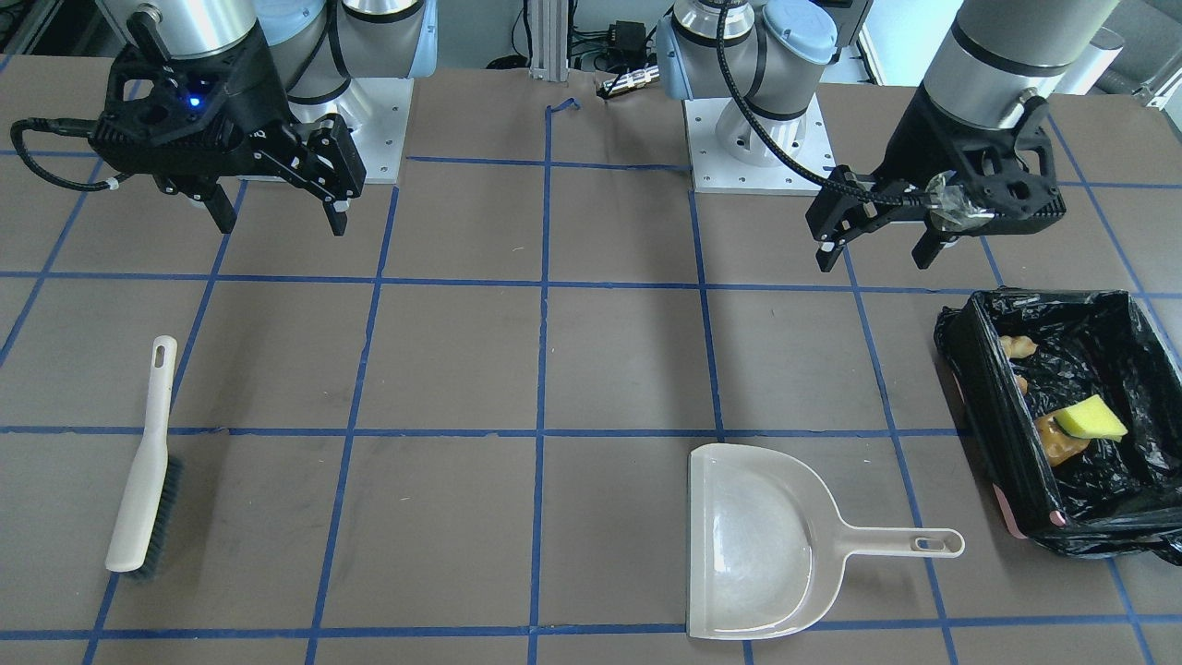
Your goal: Sweep and dump trash into bin
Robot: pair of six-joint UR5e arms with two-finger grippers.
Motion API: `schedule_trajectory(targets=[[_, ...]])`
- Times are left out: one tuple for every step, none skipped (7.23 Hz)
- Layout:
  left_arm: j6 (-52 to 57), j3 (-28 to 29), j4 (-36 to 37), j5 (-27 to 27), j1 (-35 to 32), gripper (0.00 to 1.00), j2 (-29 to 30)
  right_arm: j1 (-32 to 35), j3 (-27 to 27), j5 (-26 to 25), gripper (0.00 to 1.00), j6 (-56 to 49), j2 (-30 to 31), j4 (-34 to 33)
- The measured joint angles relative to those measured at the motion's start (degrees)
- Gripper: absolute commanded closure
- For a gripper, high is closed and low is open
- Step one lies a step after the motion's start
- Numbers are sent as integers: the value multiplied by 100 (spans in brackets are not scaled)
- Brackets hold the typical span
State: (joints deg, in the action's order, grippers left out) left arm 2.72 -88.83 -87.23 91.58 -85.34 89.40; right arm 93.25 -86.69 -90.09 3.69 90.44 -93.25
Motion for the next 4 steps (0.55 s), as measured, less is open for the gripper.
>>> schedule_trajectory(targets=[[6, -6, -3, 22, -47, 0, -4, 0, 2, 0, 0, -2, 0, 0], [8, -7, -2, 26, -86, 0, -2, 0, 3, 0, 0, -5, 0, 0], [9, -7, 5, 29, -138, 0, 7, 0, 3, 0, 0, -6, 0, 0], [7, -12, 21, 31, -180, 0, 16, 0, 2, 0, 0, -4, -3, 0]])
